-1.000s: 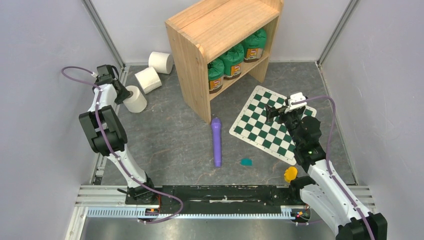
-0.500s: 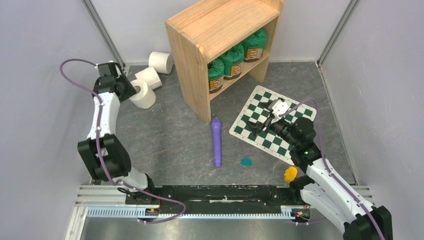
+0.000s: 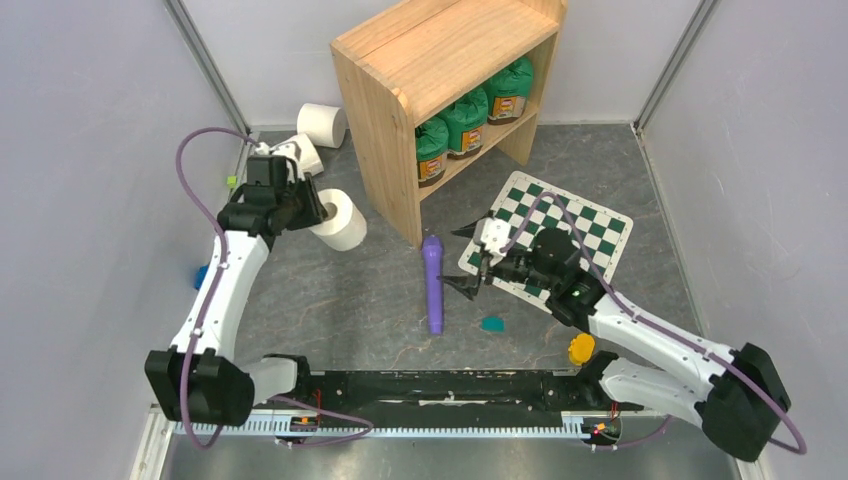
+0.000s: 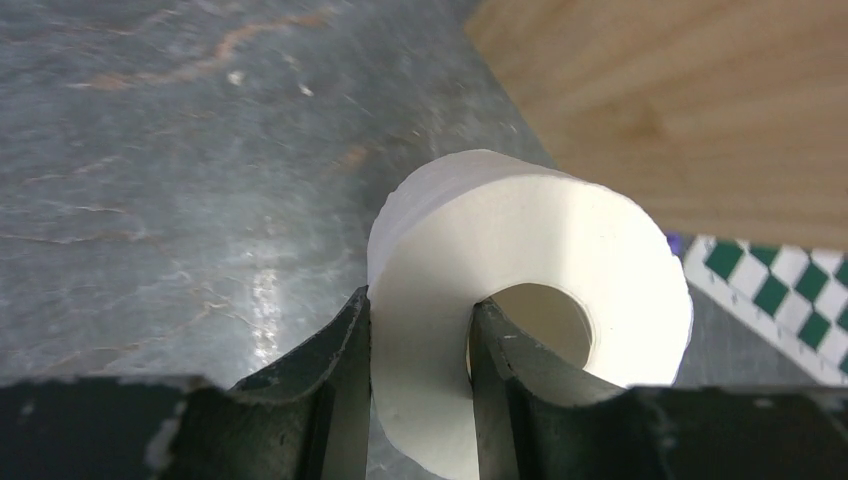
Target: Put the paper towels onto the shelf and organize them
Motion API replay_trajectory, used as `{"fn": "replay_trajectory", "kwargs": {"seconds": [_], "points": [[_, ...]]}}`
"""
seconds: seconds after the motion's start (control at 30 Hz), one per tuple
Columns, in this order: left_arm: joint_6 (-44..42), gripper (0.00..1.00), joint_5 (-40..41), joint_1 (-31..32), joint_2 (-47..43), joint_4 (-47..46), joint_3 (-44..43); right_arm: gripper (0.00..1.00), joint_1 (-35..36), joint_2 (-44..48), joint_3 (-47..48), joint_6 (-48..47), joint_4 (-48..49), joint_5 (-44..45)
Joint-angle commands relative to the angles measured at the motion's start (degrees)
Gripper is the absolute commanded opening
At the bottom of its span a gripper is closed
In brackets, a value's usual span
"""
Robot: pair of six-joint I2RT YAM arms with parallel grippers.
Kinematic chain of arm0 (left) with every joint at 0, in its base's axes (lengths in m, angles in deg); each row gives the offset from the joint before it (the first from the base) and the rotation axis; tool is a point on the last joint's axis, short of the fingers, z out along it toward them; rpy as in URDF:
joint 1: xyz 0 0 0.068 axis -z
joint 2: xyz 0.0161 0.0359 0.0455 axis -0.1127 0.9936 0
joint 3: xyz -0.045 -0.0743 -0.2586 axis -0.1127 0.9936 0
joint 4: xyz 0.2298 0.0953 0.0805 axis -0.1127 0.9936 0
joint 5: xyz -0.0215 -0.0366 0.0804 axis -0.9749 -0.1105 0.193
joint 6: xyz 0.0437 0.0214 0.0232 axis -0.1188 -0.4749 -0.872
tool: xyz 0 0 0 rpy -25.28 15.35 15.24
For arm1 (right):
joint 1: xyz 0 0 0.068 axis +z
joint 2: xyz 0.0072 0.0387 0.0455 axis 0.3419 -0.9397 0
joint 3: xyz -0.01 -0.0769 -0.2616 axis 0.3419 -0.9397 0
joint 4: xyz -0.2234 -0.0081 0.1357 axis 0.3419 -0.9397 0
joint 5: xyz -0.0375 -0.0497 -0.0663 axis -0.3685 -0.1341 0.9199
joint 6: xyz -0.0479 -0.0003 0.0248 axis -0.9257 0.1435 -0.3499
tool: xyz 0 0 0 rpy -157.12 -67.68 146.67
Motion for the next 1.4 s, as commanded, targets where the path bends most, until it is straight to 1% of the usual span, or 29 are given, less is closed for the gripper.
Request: {"fn": "replay_trajectory", "kwargs": {"seconds": [0.0, 0.17, 0.27, 0.33, 0.5, 0.67, 0.8, 1.07, 1.37], "points": [[-3.76, 0.08, -4.0, 4.82, -5.81, 2.18, 1.64, 0.97, 6.07, -4.06, 5.12, -3.9, 3.11, 2.73], [-3.65, 0.08, -9.24, 8.18, -10.47, 4.74, 3.75, 0.98, 11.46, -8.85, 7.68, -5.49, 5.55, 6.38], [-1.72, 0.08, -13.67, 10.32, -12.78, 4.73, 5.55, 0.98, 13.52, -11.47, 9.2, -5.27, 7.39, 8.8], [-0.47, 0.08, -14.72, 12.43, -13.96, 4.28, 6.52, 0.98, 14.82, -13.11, 10.41, -5.27, 7.59, 10.09], [0.18, 0.08, -13.56, 17.96, -15.29, 3.65, 6.74, 0.98, 17.21, -16.4, 12.87, -4.42, 8.33, 14.99], [-0.57, 0.08, -11.74, 21.11, -15.23, 3.4, 5.94, 0.98, 18.35, -18.03, 14.21, -4.13, 8.14, 17.79], [-2.33, 0.07, -9.96, 23.56, -14.7, 3.35, 5.72, 0.98, 18.54, -18.35, 14.46, -4.21, 7.32, 17.47], [-6.28, 0.06, -8.93, 29.23, -15.6, 0.36, 5.76, 0.98, 18.5, -19.9, 14.76, -4.51, 4.95, 16.28], [-9.59, 0.06, -12.62, 33.27, -16.17, -1.03, 5.89, 0.98, 18.49, -20.62, 14.31, -5.02, 6.32, 17.63]]}}
